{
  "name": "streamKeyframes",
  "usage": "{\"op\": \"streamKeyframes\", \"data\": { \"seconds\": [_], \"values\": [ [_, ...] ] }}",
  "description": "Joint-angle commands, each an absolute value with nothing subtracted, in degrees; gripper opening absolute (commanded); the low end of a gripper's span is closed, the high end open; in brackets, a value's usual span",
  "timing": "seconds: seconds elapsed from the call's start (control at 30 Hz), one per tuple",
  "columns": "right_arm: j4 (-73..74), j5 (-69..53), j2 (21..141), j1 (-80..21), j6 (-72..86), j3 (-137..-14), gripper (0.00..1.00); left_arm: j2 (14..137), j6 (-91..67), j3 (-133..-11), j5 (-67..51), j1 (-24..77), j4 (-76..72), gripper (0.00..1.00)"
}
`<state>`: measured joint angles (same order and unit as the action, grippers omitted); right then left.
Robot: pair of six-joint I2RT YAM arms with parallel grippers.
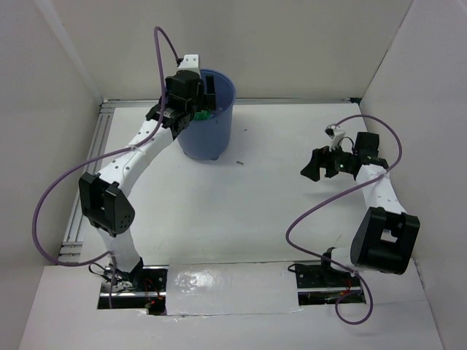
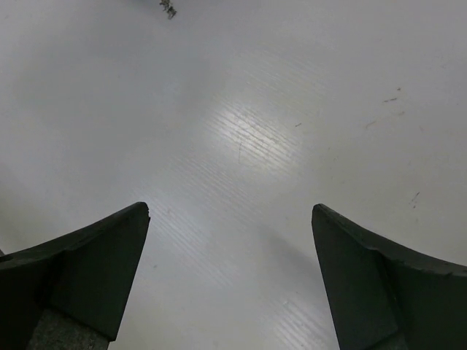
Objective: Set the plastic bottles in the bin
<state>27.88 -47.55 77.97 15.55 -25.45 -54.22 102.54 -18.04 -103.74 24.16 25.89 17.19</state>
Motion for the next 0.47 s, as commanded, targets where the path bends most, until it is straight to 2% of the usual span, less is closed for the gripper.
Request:
{"op": "streamKeyframes", "data": {
  "seconds": [0.0,0.13,0.2,0.33,0.43],
  "values": [
    [29.79,-45.80,75.67,16.17,-26.37,-55.55,1.00,99.76,-18.90,-105.56,23.38,26.02,14.59,1.00],
    [29.27,-40.71,75.15,16.17,-20.23,-55.55,1.00,95.11,-16.27,-106.09,20.93,27.59,13.28,1.00],
    [26.38,-32.90,74.01,16.17,-13.67,-55.55,1.00,89.15,-13.82,-102.94,16.89,29.44,10.31,1.00],
    [23.48,-23.94,70.41,16.78,-12.48,-52.75,1.00,74.21,-13.78,-83.39,9.68,31.82,3.89,1.00],
    [18.90,-19.08,64.88,17.40,-10.63,-48.36,1.00,63.33,-18.17,-72.81,10.97,32.34,3.34,1.00]
  ]
}}
